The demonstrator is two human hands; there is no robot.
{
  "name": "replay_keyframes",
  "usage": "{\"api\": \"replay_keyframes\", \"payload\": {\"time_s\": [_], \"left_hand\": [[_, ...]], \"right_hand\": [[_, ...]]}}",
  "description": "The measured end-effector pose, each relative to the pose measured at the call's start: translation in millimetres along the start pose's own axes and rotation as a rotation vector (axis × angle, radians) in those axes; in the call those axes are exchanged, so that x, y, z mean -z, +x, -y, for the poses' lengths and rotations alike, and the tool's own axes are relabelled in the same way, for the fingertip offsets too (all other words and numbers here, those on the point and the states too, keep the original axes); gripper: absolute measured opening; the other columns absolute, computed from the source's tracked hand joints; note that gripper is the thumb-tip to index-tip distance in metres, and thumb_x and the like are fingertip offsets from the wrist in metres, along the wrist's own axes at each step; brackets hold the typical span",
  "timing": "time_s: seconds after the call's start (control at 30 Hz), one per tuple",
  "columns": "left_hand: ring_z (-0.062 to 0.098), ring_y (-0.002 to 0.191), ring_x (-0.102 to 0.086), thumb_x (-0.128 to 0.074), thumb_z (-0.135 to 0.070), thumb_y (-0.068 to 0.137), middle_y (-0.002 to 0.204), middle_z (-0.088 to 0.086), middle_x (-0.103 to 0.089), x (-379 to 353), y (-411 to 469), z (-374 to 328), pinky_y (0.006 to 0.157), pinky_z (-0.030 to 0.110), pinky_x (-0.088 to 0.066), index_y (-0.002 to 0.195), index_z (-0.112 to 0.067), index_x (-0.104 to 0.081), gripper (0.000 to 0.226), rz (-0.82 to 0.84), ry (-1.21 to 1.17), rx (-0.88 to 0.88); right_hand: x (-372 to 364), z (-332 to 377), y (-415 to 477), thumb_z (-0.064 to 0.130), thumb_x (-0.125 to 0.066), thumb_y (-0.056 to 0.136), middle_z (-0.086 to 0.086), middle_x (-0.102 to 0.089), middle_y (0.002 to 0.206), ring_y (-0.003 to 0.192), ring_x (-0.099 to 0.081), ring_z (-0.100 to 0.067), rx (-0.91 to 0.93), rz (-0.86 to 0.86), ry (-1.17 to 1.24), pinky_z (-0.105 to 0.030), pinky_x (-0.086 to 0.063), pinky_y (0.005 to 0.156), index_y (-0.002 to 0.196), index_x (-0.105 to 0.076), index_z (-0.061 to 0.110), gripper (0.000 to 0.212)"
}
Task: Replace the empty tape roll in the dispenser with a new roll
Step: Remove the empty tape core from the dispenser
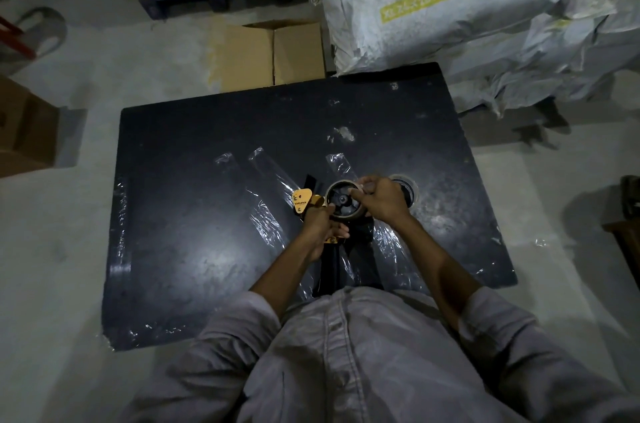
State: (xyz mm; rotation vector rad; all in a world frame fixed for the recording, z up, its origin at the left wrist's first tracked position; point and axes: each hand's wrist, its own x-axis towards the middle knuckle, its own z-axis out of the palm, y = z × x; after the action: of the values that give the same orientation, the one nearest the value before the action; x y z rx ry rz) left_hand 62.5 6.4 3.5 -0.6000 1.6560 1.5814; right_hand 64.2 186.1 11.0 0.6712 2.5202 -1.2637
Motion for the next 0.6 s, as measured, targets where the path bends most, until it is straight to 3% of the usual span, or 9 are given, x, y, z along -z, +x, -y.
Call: {"api": "replay_keyframes", "payload": {"time_s": [0.1,0.23,0.4,0.5,0.6], "left_hand": [[0.023,0.041,-0.06,-0.04,-0.017,0.12,0.062,0.017,-0.068,-3,-1,-2,0.055,0.035,-0.049,0.12,0.003,-0.062,0.03,0.004,0.023,0.011],[0.023,0.041,-0.056,-0.044,-0.016,0.117,0.056,0.013,-0.066,-6,-4,-7,0.05,0.03,-0.045,0.114,0.001,-0.063,0.025,0.019,0.091,0.023],[0.025,0.039,-0.058,-0.05,-0.018,0.116,0.062,0.018,-0.065,-6,-4,-9,0.037,0.027,-0.043,0.123,0.011,-0.061,0.032,0.023,0.138,-0.001],[0.023,0.037,-0.06,-0.051,-0.023,0.117,0.064,0.018,-0.067,-9,-3,-8,0.034,0.025,-0.04,0.127,0.009,-0.06,0.034,0.006,0.133,-0.012],[0.025,0.033,-0.057,-0.053,-0.027,0.117,0.059,0.018,-0.066,-15,-1,-4,0.035,0.024,-0.037,0.119,0.003,-0.06,0.031,-0.063,0.123,-0.02]], "right_hand": [[-5,-18,15,0.05,-0.09,0.089,-0.002,-0.086,0.102,0.088,-0.083,-0.024,-0.033,0.047,0.003,-0.055,-0.07,0.082,0.126,-0.081,0.019,0.05],[8,-3,6,0.033,-0.088,0.097,-0.006,-0.086,0.088,0.077,-0.085,-0.025,-0.106,0.12,0.018,-0.052,-0.071,0.081,0.114,-0.084,0.013,0.027],[24,6,-1,0.018,-0.085,0.1,-0.014,-0.086,0.092,0.075,-0.084,-0.029,-0.124,0.207,0.051,-0.035,-0.069,0.063,0.114,-0.079,0.011,0.017],[20,1,0,0.011,-0.087,0.095,-0.013,-0.086,0.098,0.084,-0.086,-0.03,-0.151,0.184,0.063,-0.05,-0.072,0.08,0.124,-0.077,0.007,0.031],[14,-6,2,0.01,-0.094,0.087,-0.01,-0.086,0.102,0.088,-0.086,-0.027,-0.193,0.155,0.104,-0.053,-0.072,0.08,0.123,-0.076,0.007,0.04]]}}
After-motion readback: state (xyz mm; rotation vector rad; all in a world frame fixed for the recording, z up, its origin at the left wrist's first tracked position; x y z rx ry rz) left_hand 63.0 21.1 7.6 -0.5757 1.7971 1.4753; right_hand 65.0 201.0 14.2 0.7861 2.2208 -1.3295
